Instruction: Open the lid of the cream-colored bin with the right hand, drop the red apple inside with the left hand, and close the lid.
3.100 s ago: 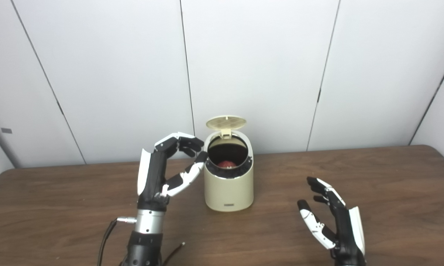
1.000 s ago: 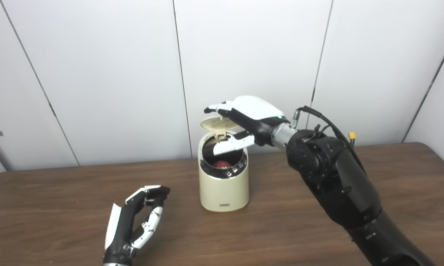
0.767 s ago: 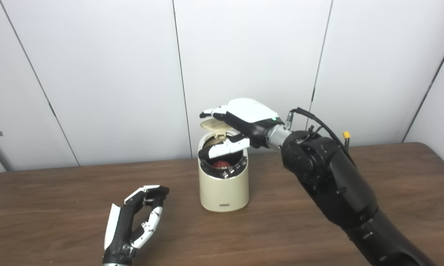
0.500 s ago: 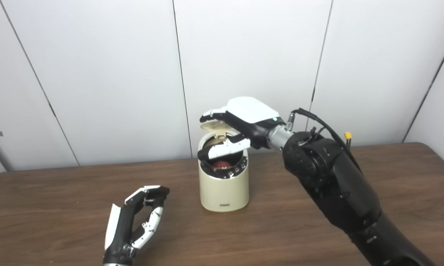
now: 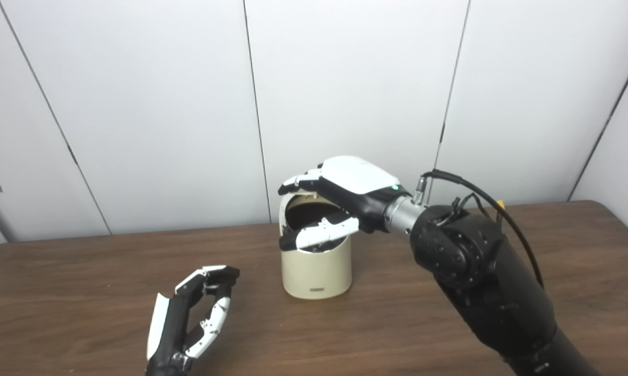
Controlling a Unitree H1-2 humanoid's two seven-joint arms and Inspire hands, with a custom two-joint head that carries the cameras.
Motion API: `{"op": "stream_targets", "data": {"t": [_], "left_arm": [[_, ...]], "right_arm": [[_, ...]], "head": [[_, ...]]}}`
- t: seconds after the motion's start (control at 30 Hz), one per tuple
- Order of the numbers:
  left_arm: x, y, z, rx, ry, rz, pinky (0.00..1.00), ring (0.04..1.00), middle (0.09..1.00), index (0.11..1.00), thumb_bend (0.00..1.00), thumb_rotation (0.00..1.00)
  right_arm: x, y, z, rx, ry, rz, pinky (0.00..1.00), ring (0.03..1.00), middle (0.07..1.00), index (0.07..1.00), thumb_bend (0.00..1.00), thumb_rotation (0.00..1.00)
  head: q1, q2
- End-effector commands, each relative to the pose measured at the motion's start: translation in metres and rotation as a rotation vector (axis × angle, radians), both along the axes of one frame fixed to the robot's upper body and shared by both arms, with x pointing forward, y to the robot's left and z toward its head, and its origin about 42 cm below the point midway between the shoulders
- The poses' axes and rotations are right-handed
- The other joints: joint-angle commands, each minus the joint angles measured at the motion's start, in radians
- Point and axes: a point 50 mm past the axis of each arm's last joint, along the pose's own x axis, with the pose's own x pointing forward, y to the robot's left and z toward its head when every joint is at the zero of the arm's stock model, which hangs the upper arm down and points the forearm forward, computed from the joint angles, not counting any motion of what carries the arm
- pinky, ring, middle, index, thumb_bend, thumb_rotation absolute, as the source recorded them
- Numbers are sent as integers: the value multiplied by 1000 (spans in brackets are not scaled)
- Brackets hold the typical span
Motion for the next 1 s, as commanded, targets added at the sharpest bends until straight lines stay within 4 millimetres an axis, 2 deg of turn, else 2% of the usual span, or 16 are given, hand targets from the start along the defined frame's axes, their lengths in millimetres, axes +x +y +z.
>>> {"op": "stream_targets", "data": {"t": [0.0,0.2,0.63,0.97], "left_arm": [[1,-2,13,-9,-54,-10,557,645,661,646,224,462],[-1,-4,16,-14,-55,-9,558,645,662,645,227,456],[-3,-4,22,-9,-54,-5,545,638,656,640,212,419],[-3,-6,24,2,-60,-2,539,634,654,639,204,420]], "right_arm": [[-5,0,16,15,-50,5,889,908,844,833,881,984],[-3,-4,5,24,-9,-7,864,907,852,844,862,990],[1,-11,-24,38,72,-46,906,924,880,866,826,962],[-2,-19,-36,58,94,-50,915,933,865,879,844,954]], "head": [[5,7],[14,20],[19,36],[22,44]]}}
